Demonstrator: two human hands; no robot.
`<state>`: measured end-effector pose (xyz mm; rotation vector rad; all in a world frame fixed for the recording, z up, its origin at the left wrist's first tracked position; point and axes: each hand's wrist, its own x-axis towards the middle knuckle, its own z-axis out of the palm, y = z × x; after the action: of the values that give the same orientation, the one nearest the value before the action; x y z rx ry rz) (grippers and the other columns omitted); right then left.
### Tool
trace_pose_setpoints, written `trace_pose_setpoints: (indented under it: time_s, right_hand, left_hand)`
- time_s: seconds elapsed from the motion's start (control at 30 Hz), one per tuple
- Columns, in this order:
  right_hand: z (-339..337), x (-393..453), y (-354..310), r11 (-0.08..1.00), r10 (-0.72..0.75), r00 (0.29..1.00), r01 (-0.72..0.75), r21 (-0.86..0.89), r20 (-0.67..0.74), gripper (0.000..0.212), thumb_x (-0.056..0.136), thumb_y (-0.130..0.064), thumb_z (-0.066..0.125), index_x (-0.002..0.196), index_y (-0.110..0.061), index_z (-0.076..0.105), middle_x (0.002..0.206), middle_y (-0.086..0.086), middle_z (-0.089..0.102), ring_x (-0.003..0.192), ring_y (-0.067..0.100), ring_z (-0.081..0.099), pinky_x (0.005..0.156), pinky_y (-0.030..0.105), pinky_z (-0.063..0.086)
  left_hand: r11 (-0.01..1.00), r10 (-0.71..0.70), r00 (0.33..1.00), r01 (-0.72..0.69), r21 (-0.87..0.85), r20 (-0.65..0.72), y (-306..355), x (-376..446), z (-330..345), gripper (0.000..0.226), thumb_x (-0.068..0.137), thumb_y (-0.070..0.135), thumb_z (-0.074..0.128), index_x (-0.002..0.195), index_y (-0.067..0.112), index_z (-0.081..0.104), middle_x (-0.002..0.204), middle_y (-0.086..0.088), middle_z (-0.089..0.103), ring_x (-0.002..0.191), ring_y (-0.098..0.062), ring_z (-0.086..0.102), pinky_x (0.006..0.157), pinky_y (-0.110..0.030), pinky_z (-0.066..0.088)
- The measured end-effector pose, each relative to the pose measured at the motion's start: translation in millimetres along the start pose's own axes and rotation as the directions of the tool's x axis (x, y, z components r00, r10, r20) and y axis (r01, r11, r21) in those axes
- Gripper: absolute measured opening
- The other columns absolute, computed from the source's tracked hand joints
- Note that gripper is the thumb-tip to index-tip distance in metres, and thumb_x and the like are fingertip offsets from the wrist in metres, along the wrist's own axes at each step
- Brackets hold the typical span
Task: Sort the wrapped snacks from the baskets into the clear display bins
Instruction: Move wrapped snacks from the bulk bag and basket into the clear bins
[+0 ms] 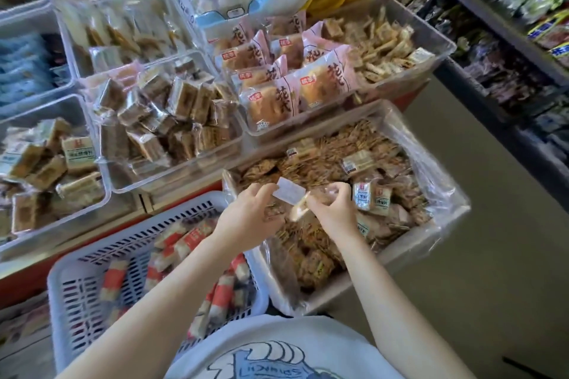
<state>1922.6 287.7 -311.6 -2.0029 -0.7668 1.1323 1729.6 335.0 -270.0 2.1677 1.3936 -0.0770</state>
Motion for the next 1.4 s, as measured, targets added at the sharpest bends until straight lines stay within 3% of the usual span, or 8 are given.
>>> trace_pose_setpoints:
  time_s: [0.23,0.4,0.53,0.77,0.9,1.1,1.27,1.4]
  right_hand:
    - [66,-29,-76,0.996,-0.036,0.931,0.005,0.086,0.362,0.039,0.075,-0.053,0.069,0.101,-0.025,0.062,0.111,0.006,0.065,0.1,0.021,0.067,0.091,0.049,0.057]
    - [146,-50,-119,0.99,-0.13,0.863,0.141,0.015,0.488,0.03,0.089,-0.047,0.064,0.109,-0.025,0.06,0.111,0.003,0.065,0.101,0.017,0.065,0.086,0.034,0.055]
    - [217,-69,-151,0.938,-0.265,0.825,0.34,-0.065,0.499,0.02,0.098,-0.026,0.056,0.117,-0.02,0.058,0.104,-0.004,0.059,0.093,0.01,0.057,0.074,0.012,0.045]
    - [350,-75,-161,0.536,-0.509,0.601,0.782,-0.319,0.617,0.045,0.1,-0.024,0.049,0.144,-0.013,0.044,0.156,0.008,0.033,0.147,0.021,0.026,0.118,0.036,0.026]
    - [377,-67,-138,0.207,-0.47,0.59,0.796,-0.568,0.656,0.058,0.103,-0.037,0.031,0.157,-0.016,0.025,0.168,0.007,-0.002,0.155,0.021,-0.005,0.123,0.046,0.01]
    - [379,-67,-132,0.113,-0.462,0.599,0.771,-0.627,0.654,0.069,0.096,-0.045,0.008,0.159,-0.019,0.019,0.168,0.005,-0.008,0.154,0.018,-0.011,0.123,0.045,0.004]
    - [379,-69,-133,0.097,-0.435,0.615,0.758,-0.645,0.657,0.07,0.095,-0.045,0.005,0.16,-0.021,0.012,0.167,0.004,-0.014,0.153,0.017,-0.016,0.124,0.044,0.001]
    - [380,-68,-135,0.076,-0.424,0.621,0.75,-0.658,0.659,0.071,0.093,-0.046,0.001,0.16,-0.022,0.005,0.166,0.003,-0.018,0.152,0.016,-0.019,0.125,0.044,0.001]
  left_hand:
    - [0.989,-0.033,0.977,0.001,-0.151,-0.21,-31,-26,-26,0.05,0.09,0.045,0.064,0.133,0.025,0.05,0.117,0.006,0.063,0.103,-0.017,0.061,0.078,-0.029,0.048]
    - [0.921,-0.304,0.918,0.215,-0.326,-0.254,-106,-67,-56,0.032,0.092,0.046,0.062,0.114,0.024,0.055,0.091,0.009,0.064,0.079,-0.017,0.061,0.06,-0.031,0.042]
    - [0.806,-0.504,0.826,0.344,-0.482,-0.254,-180,-105,-70,0.03,0.092,0.045,0.061,0.113,0.024,0.054,0.089,0.007,0.065,0.08,-0.019,0.063,0.067,-0.037,0.05]
    - [0.697,-0.66,0.665,0.368,-0.616,-0.35,-281,-161,-96,0.025,0.094,0.051,0.052,0.108,0.03,0.054,0.088,0.008,0.063,0.079,-0.013,0.06,0.063,-0.034,0.046]
    - [0.685,-0.666,0.613,0.277,-0.674,-0.426,-325,-165,-118,0.04,0.092,0.049,0.051,0.127,0.029,0.053,0.114,0.003,0.056,0.104,-0.017,0.056,0.089,-0.039,0.048]
    - [0.76,-0.625,0.5,0.213,-0.614,-0.6,-366,-133,-162,0.049,0.096,0.029,0.06,0.143,0.03,0.046,0.129,-0.008,0.045,0.119,-0.025,0.045,0.103,-0.041,0.041]
    - [0.769,-0.605,0.697,0.388,-0.508,-0.384,-392,-93,-167,0.073,0.098,0.04,0.052,0.158,0.026,0.013,0.165,-0.009,-0.003,0.151,-0.031,-0.008,0.12,-0.053,0.008]
    - [0.829,-0.555,0.773,0.481,-0.286,-0.307,-402,-91,-156,0.075,0.098,0.058,0.039,0.158,0.02,0.014,0.165,-0.007,-0.014,0.151,-0.026,-0.016,0.121,-0.049,0.011]
